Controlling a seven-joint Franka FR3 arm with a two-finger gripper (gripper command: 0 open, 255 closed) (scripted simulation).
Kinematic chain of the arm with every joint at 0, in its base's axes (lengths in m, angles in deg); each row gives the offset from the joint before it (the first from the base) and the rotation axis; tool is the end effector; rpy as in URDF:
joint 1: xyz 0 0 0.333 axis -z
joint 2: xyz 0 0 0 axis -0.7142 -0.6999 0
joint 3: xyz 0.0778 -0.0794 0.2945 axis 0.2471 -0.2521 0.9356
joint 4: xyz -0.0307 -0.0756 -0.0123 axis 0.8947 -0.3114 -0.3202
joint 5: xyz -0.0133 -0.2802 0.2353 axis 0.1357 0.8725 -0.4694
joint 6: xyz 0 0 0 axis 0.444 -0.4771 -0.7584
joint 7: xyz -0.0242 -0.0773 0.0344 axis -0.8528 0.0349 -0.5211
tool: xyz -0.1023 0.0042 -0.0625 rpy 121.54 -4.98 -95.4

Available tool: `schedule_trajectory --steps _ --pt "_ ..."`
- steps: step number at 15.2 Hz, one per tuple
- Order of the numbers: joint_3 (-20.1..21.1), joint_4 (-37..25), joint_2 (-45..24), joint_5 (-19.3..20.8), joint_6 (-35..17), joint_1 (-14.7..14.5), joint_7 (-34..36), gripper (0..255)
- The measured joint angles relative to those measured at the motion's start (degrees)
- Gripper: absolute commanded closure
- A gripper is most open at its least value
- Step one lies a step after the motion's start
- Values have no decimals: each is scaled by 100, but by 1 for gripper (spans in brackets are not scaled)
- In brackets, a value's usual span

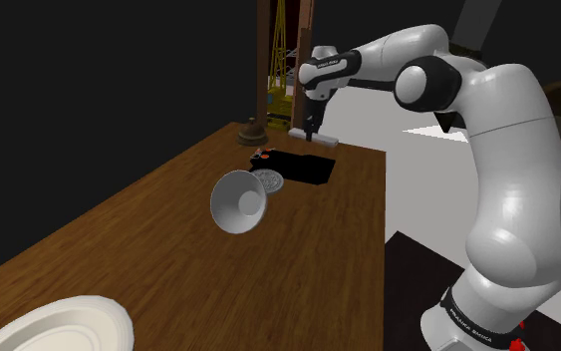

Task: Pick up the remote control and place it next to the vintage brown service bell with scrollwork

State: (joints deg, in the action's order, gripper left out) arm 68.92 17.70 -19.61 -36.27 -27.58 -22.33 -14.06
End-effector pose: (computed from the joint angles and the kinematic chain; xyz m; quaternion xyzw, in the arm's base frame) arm 0.6707 -0.2524 0.3594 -0.9905 -0.1369 0.0024 0.0100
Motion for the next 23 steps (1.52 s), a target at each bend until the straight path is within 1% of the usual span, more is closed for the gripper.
schedule_trajectory --steps 5,10,11,17,21,23 --pt "-2 169 -104 7 -271 -11 15 255" --pt "-3 190 -112 7 -303 -8 12 255" --pt "-3 190 -113 7 -303 -8 12 0" --pt "-3 188 -112 7 -304 -8 12 0" --pt "4 -244 -29 1 204 -22 19 0" --pt "3 -290 17 -2 295 -14 9 0"
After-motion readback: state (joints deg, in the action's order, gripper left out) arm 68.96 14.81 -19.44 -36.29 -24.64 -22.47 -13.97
